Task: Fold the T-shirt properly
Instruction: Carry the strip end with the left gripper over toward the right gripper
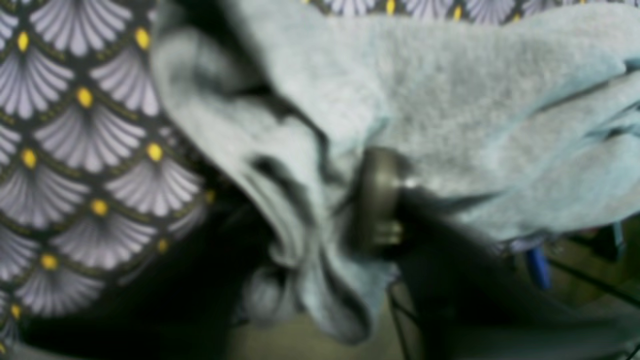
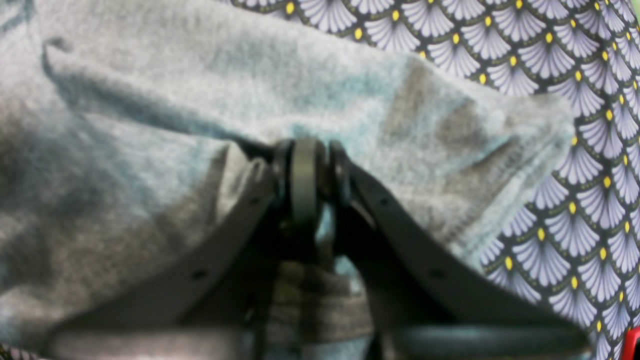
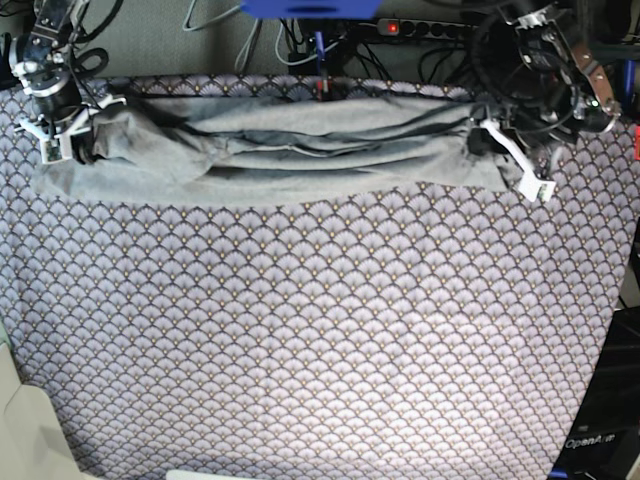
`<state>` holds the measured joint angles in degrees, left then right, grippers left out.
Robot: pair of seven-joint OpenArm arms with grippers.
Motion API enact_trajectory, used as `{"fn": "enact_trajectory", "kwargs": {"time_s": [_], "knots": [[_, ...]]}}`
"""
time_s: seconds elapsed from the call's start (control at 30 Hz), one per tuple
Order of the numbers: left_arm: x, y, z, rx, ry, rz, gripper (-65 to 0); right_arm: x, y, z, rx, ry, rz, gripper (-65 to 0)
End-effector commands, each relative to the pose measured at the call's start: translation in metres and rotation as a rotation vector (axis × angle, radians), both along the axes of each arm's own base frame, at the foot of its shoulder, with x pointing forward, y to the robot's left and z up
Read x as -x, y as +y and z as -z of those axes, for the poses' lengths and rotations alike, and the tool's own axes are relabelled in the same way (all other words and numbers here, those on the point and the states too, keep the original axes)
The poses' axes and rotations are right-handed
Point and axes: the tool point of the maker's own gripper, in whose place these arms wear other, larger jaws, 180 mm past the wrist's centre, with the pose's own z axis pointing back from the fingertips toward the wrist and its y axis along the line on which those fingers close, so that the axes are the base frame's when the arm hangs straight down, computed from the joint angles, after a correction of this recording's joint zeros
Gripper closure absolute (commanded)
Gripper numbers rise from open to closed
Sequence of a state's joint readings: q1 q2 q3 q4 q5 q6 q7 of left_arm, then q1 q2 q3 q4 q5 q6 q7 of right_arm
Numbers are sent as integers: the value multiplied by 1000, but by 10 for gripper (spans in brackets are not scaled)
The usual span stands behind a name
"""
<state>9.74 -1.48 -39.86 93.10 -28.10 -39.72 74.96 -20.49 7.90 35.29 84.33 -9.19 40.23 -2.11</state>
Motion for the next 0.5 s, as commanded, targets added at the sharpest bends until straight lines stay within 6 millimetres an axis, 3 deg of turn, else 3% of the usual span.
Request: {"fn": "enact_trajectory", "kwargs": {"time_s": [0.0, 0.13, 0.23, 0.47], "knots": [[-7, -1, -7, -2, -27, 8, 0, -7, -7, -13, 18, -46, -3, -30], [-17, -18, -11, 26, -50, 19, 0, -7, -7, -13, 18, -46, -3, -30], [-25, -46, -14, 54, -71, 94, 0, -7, -7, -13, 18, -46, -3, -30], [-52, -126, -60, 76, -230, 314, 0, -6, -7, -13, 18, -45, -3, -30]]}}
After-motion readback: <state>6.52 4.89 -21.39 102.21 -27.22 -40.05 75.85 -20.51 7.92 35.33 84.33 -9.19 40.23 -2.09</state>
